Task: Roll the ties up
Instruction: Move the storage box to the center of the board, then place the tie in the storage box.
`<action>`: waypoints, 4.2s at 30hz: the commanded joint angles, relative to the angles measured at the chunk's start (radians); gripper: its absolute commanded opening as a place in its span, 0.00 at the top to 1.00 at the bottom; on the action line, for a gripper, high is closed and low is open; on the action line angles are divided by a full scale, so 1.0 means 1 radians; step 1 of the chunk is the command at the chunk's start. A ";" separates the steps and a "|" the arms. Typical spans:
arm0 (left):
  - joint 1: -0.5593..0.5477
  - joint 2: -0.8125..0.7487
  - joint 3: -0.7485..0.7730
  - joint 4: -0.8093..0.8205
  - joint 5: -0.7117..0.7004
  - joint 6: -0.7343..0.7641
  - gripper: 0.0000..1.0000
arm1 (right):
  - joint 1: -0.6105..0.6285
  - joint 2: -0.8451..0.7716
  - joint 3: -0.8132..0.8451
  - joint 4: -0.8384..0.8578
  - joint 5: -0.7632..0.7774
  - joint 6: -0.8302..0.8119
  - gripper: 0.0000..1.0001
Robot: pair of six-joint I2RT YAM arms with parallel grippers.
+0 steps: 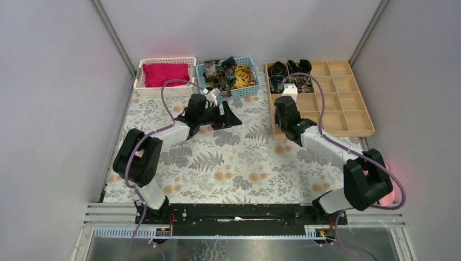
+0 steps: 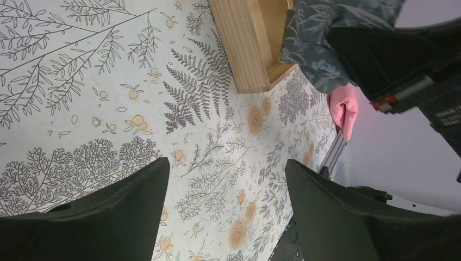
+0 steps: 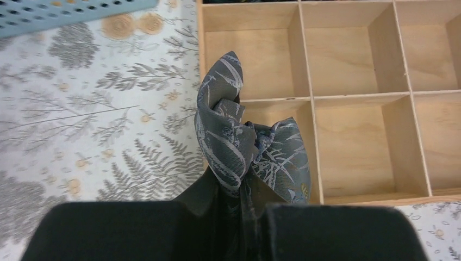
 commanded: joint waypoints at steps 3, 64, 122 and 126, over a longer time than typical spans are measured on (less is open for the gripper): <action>-0.001 -0.004 0.016 0.042 0.005 0.017 0.15 | -0.006 0.185 0.097 0.012 0.158 -0.073 1.00; -0.008 -0.116 -0.030 0.035 0.032 0.040 0.17 | 0.449 0.673 -0.128 -0.531 0.131 1.010 1.00; -0.087 -0.207 -0.097 -0.065 -0.072 0.126 0.15 | 1.079 -0.147 -0.073 -1.040 0.389 1.467 0.14; -0.086 -0.204 -0.091 -0.067 -0.076 0.125 0.15 | 1.107 -0.174 -0.045 -1.075 0.423 1.473 0.24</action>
